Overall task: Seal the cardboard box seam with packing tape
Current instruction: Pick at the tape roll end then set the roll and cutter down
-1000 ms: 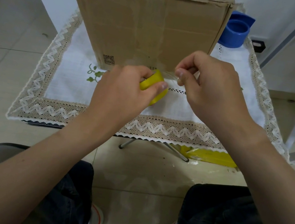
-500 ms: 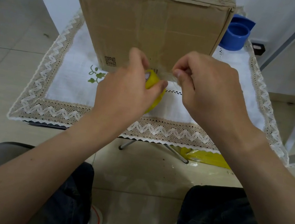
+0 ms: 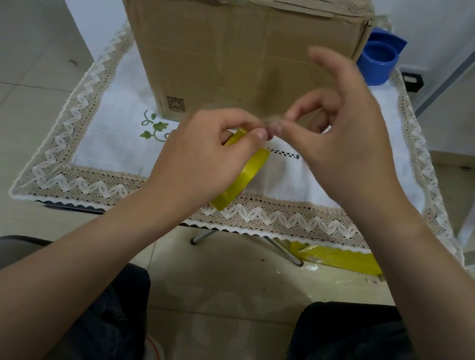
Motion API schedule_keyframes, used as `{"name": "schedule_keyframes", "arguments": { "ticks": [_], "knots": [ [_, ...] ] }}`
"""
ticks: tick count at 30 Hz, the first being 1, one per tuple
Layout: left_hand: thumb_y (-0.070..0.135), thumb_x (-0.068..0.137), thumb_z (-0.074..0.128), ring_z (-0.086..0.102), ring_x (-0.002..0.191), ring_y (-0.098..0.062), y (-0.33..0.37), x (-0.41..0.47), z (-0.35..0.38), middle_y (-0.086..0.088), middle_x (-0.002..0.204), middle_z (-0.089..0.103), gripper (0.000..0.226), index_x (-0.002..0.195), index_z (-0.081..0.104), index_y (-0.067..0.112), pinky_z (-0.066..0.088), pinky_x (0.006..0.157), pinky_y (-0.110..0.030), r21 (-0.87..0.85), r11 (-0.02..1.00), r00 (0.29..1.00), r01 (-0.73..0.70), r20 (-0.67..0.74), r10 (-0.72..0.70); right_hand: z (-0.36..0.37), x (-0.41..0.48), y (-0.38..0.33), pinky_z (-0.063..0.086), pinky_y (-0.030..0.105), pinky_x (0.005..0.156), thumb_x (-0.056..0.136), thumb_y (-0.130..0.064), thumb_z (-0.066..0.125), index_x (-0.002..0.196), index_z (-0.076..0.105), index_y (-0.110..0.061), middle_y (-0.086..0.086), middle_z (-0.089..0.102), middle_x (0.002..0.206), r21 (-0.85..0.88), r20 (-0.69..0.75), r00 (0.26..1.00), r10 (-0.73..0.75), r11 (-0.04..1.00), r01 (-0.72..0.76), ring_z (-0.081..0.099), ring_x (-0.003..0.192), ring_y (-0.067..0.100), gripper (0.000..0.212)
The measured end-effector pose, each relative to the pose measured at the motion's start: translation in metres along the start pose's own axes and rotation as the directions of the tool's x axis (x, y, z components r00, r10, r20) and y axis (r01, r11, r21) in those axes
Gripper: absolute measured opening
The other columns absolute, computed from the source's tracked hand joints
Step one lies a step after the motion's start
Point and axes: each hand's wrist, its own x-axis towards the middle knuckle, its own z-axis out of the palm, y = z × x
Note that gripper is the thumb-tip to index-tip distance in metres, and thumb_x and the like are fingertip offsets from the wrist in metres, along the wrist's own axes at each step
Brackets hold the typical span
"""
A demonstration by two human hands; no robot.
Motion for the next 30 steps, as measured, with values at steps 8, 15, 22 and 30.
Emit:
{"name": "schedule_keyframes", "arguments": {
  "ticks": [8,15,22,30],
  "knots": [
    [0.046,0.092,0.059,0.070,0.079,-0.018,-0.001,-0.001,0.000,0.003,0.085,0.077,0.018,0.092,0.077,0.043,0.058,0.080,-0.049,-0.010,1.000,1.000,0.015,-0.019,-0.016,-0.001,0.000,-0.005,0.040,0.011,0.053,0.091,-0.021,0.081,0.082,0.079,-0.027,-0.016,0.071,0.067,0.182,0.082,0.984,0.156,0.969,-0.168,0.056,0.055,-0.001,0.011],
    [0.056,0.091,0.059,0.073,0.083,-0.020,-0.001,-0.003,0.004,-0.002,0.089,0.078,0.025,0.108,0.072,0.044,0.060,0.080,-0.048,0.007,1.000,1.000,0.016,0.004,-0.016,0.009,0.000,-0.004,0.061,0.040,0.069,0.093,-0.021,0.077,0.079,0.069,-0.027,-0.001,0.070,0.091,0.034,-0.082,0.995,0.053,0.998,-0.050,0.068,0.077,0.019,0.017],
    [0.061,0.093,0.057,0.060,0.064,-0.012,0.001,-0.005,0.009,0.007,0.064,0.062,0.026,0.103,0.070,0.041,0.048,0.057,-0.039,0.097,0.995,0.999,0.001,-0.047,0.004,0.008,0.002,-0.007,0.060,0.047,0.071,0.095,-0.017,0.072,0.083,0.064,-0.019,0.002,0.064,0.094,0.006,-0.110,0.991,-0.071,0.997,0.072,0.071,0.078,0.022,0.014],
    [0.054,0.102,0.050,0.068,0.094,-0.009,-0.003,-0.006,0.012,0.012,0.100,0.073,0.028,0.121,0.064,0.039,0.057,0.082,-0.045,0.032,0.998,0.999,-0.048,0.015,0.048,0.002,0.006,-0.005,0.060,0.045,0.069,0.095,-0.018,0.073,0.087,0.069,-0.014,0.000,0.063,0.098,-0.052,-0.077,0.984,-0.160,0.986,0.156,0.068,0.080,0.020,0.010]
  ]
}}
